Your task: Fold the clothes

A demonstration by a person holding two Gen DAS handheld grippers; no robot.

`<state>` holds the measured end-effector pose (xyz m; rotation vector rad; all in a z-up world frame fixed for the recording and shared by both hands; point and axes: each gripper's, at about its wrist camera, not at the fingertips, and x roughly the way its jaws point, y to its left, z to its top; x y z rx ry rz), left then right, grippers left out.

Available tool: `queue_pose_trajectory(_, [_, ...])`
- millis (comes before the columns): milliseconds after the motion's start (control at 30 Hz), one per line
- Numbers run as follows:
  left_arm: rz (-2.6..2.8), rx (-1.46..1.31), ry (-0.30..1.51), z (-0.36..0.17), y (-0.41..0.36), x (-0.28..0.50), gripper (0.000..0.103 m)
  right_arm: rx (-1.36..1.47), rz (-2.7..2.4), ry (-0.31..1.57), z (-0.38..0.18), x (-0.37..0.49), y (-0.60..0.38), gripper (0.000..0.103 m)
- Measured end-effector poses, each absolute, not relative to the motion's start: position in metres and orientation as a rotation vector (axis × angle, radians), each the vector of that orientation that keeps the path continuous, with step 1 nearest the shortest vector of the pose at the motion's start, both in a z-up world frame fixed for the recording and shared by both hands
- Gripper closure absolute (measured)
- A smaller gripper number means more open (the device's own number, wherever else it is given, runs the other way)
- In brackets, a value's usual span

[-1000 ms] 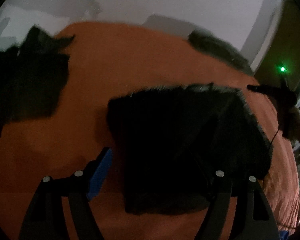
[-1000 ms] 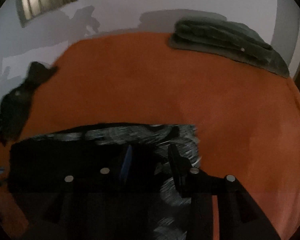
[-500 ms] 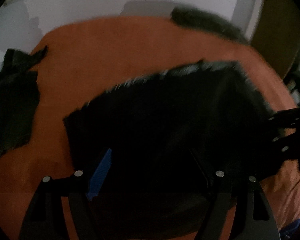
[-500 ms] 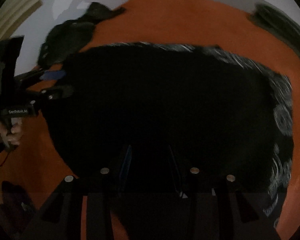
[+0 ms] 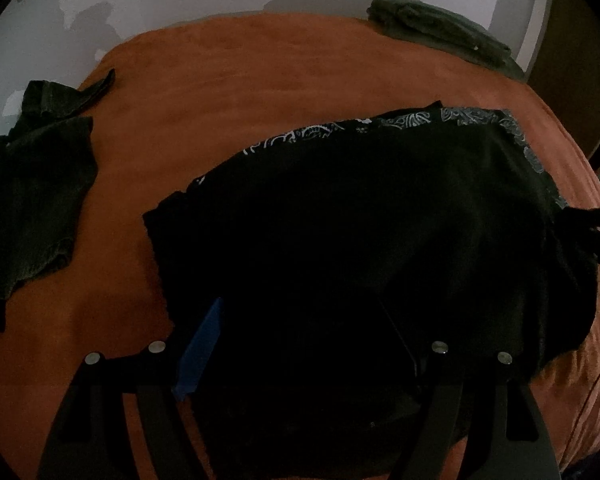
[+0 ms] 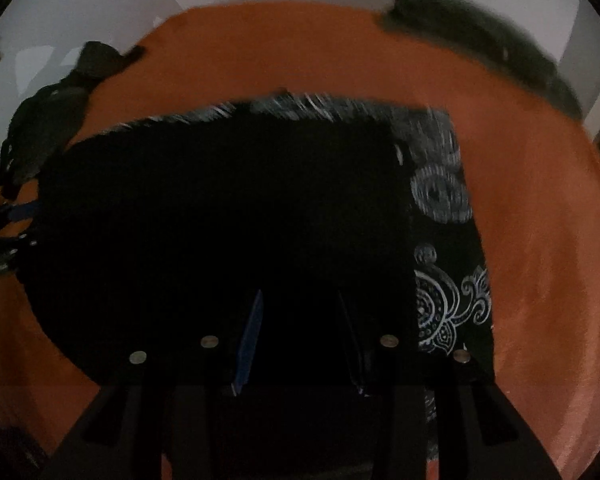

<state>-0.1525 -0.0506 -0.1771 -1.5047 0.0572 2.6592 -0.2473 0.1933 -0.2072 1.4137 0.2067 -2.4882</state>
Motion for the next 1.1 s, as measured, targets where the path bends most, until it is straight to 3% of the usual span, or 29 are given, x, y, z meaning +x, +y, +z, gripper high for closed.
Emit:
queue_pose_trajectory(100, [2.655, -1.497, 0.022, -0.173, -0.054, -0.152, 0.026, 1.270, -2.516, 0.300, -0.195, -0.218, 0.160, 0.062])
queue_pose_trajectory(133, [2.654, -1.495, -0.005, -0.171, -0.056, -0.152, 0.025, 1.220, -2.519, 0.354, -0.194, -0.205, 0.149, 0.055])
queue_pose_trajectory(267, [2.626, -1.395, -0.368, -0.145, -0.092, -0.143, 0.025, 1.032, -2.518, 0.600, -0.195, -0.158, 0.103, 0.037])
queue_pose_trajectory(333, [2.672, -1.353, -0.450, -0.131, -0.114, -0.136, 0.025, 0.973, -2.505, 0.710, -0.200, -0.140, 0.080, 0.036])
queue_pose_trajectory(467, [2.789, -1.341, -0.433, -0.121, -0.148, -0.124, 0.025, 0.845, -2.450, 0.920, -0.209, -0.112, 0.033, 0.036])
queue_pose_trajectory(667, [2.830, -1.444, -0.553, -0.137, -0.187, -0.105, 0.025, 0.657, -2.306, 1.315, -0.244, -0.083, -0.051, 0.036])
queue_pose_trajectory(1100, [2.829, -1.550, -0.605, -0.146, -0.216, -0.064, 0.025, 0.535, -2.184, 1.476, -0.286, -0.067, -0.128, 0.036])
